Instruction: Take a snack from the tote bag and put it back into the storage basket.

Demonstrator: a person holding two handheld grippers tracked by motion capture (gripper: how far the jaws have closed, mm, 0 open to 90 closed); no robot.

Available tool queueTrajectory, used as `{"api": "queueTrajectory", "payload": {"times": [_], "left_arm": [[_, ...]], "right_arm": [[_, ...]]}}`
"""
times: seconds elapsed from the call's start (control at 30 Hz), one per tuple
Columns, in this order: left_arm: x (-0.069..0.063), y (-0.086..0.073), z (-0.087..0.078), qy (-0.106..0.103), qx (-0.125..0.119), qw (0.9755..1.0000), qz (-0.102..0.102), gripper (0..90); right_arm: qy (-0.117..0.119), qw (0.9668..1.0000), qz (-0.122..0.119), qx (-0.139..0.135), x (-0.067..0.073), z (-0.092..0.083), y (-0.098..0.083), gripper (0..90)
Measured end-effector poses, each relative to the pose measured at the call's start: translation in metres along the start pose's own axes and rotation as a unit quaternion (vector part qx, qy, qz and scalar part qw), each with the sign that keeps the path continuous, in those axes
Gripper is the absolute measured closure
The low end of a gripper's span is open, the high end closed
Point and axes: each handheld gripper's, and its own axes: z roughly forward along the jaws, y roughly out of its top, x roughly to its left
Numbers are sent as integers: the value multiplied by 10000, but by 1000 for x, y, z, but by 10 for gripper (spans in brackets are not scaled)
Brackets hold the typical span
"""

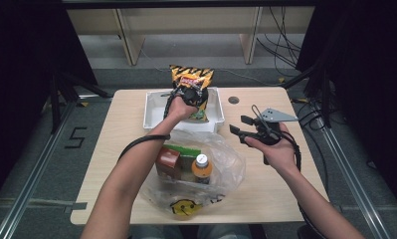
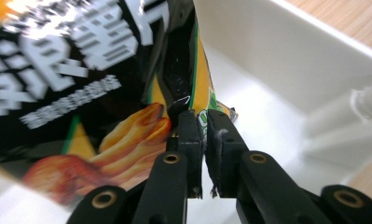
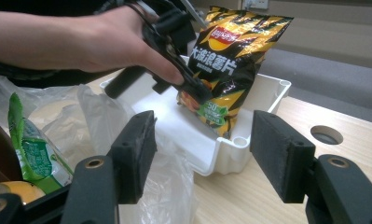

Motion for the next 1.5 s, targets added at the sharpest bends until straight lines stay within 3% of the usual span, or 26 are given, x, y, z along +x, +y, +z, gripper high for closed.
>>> {"api": "queueTrajectory", "payload": {"times": [0.1,0.2,0.37,0.67,0.7,0.73,0.77,0.8,0.9,0.93,0.97,1.0,1.03,1.1,1.13,1.17,1.2,1.27,1.37,1.4,1.43,1.47,1.5], "left_arm": [[6,-1,-18,44,-151,9999,-40,826],[14,-4,-37,106,-323,9993,-123,823],[24,-15,-67,206,-470,9985,-175,819],[36,-40,-104,303,-672,9967,-338,801],[38,-49,-112,317,-706,9963,-367,796],[38,-53,-117,313,-720,9962,-382,791],[38,-58,-121,318,-761,9956,-438,786],[39,-63,-126,313,-767,9958,-398,780],[38,-74,-135,324,-822,9951,-444,754],[38,-85,-144,307,-918,9940,-515,738],[38,-85,-144,307,-918,9940,-515,719],[36,-95,-151,286,-990,9928,-619,719],[36,-105,-159,316,-1019,9925,-598,674],[35,-112,-165,326,-1074,9913,-694,648],[35,-124,-176,407,-1273,9887,-676,615],[35,-130,-183,420,-1305,9887,-614,598],[34,-137,-187,415,-1354,9872,-734,573],[34,-148,-194,506,-1539,9846,-658,509],[24,-168,-205,628,-1725,9761,-1159,439],[23,-173,-206,622,-1858,9732,-1206,418],[20,-180,-211,727,-1844,9715,-1304,411],[18,-186,-213,753,-1940,9688,-1347,399],[15,-193,-216,772,-1992,9664,-1429,385]], "right_arm": [[-50,9999,115,-61,2,1,-1,411],[-31,9999,88,44,1,-1,0,411],[-47,10000,-6,-27,-1,-1,-1,411],[0,10000,-95,-14,8,3,-3,411],[32,9999,-95,-28,9,4,-3,411],[98,9998,35,147,13,2,-2,411],[19,10000,-48,-29,14,4,-2,411],[129,9999,-48,82,15,2,-1,411],[189,9998,-86,15,20,1,2,421],[229,9995,-196,-15,21,0,3,427],[229,9995,-196,-15,21,0,3,427],[277,9994,-191,-48,22,1,4,428],[416,9988,-249,-47,24,2,5,434],[375,9988,-309,-6,24,2,6,441],[404,9990,-179,62,29,2,7,457],[492,9987,-78,74,31,2,6,460],[471,9986,-199,121,31,3,7,464],[513,9985,-151,93,36,5,8,479],[610,9977,-250,151,39,7,11,505],[709,9969,-318,114,41,10,12,520],[677,9972,-260,174,43,9,13,531],[662,9968,-439,22,43,12,15,541],[790,9964,-277,152,47,11,15,558]]}}
